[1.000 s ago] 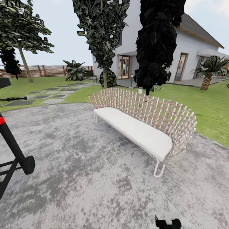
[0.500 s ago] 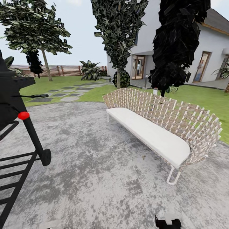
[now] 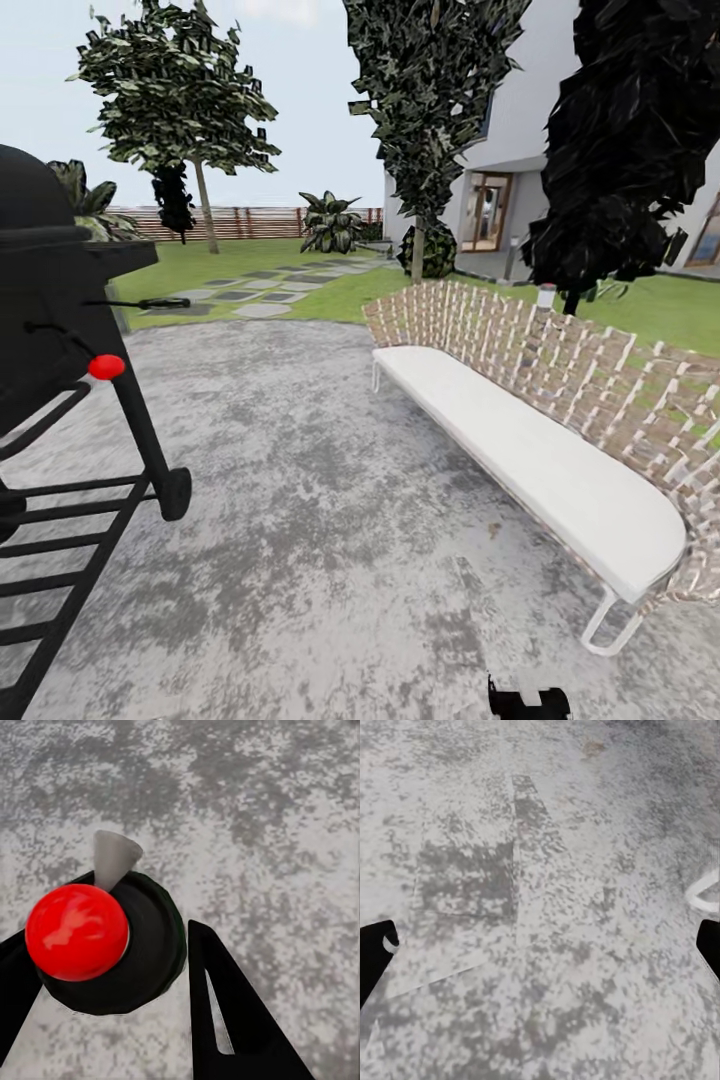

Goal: Pick up the pesticide atomizer in the garden and spray insectifuge to fully cover both potted plants in the garden.

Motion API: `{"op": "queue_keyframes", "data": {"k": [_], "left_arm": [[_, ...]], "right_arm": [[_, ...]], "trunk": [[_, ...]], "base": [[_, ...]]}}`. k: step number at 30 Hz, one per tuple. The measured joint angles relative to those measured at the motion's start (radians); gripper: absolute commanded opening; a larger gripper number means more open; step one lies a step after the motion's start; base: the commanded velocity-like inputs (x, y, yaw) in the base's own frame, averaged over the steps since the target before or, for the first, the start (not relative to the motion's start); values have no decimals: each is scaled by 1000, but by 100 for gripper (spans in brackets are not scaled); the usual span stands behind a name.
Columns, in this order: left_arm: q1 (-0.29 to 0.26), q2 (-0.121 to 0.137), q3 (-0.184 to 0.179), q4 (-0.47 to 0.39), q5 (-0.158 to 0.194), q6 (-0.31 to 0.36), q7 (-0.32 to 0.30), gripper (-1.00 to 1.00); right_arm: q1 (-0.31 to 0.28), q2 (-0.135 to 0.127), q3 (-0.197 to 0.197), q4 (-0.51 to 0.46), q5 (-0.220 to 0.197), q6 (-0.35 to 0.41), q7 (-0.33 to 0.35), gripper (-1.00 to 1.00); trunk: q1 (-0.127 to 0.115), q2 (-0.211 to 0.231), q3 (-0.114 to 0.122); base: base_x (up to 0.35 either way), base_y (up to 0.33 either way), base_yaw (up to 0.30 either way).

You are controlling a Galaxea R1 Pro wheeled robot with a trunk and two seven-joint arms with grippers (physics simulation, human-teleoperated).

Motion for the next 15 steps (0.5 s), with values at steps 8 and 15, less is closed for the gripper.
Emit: {"op": "queue_keyframes", "data": {"k": [8,15], "left_arm": [[0,0,-1,1,-4,0,4,-100],[0,0,1,1,-1,0,4,-100]], "right_arm": [[0,1,1,0,0,1,0,100],[0,1,1,0,0,1,0,100]], "trunk": [[0,0,1],[0,0,-2]], "base": [[289,-206,278],[289,-207,276]]}}
